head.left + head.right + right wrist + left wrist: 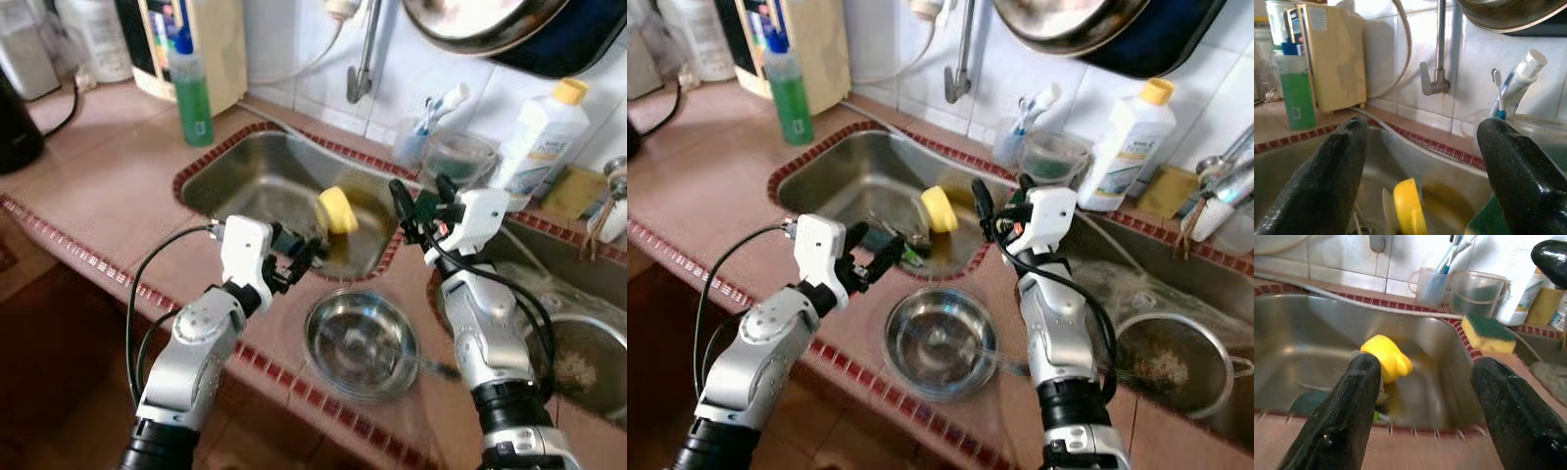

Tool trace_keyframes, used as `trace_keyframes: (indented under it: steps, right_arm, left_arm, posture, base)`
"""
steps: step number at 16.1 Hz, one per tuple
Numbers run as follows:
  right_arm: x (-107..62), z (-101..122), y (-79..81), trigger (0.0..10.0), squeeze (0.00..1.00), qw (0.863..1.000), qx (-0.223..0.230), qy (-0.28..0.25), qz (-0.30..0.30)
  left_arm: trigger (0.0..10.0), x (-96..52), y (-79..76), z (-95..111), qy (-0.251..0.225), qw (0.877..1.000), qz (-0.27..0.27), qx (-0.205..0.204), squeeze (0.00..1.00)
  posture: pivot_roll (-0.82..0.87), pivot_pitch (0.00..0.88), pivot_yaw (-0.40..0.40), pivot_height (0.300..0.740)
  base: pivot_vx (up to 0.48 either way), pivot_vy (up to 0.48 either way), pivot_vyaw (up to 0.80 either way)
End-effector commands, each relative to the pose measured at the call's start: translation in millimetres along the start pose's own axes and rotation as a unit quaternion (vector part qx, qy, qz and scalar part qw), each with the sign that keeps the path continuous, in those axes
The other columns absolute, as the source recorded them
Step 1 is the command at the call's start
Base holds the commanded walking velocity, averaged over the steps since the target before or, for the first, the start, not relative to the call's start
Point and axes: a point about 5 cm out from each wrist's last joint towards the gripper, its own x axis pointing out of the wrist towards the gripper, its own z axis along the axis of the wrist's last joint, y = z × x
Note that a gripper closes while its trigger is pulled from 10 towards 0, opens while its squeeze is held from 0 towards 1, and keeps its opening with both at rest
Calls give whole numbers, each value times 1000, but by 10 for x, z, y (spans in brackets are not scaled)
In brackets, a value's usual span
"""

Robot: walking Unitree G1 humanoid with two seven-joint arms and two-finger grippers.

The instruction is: Kitchen organization

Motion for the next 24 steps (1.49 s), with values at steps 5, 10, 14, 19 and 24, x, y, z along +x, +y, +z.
trace_keyframes:
  steps: [5,10,14,19,24]
  right_arm:
    - [22,26,-26,10000,0,1000,2,5,-1]
    - [24,52,-30,10000,0,1000,1,-6,-3]
    - [18,29,-31,10000,0,1000,-6,3,4]
    - [-127,-304,-173,10000,0,991,-47,108,-58]
    - [-195,-406,-180,10000,0,988,-35,129,-81]
  left_arm:
    - [10000,4,-38,22,1,1000,-9,5,0]
    - [10000,3,-22,35,-2,1000,-3,5,0]
    - [10000,1,2,36,-2,1000,4,2,0]
    - [10000,-41,124,32,10,998,24,62,0]
    - [10000,-32,34,93,6,994,-17,108,0]
  posture:
    - [1,0,-85,740]
    - [1,0,-86,740]
    - [2,0,-90,740]
    - [5,0,-93,740]
    - [4,0,-91,740]
  base:
    - [-308,0,-151]
    - [-117,0,-301]
    - [0,0,0]
    - [0,0,0]
    - [0,0,0]
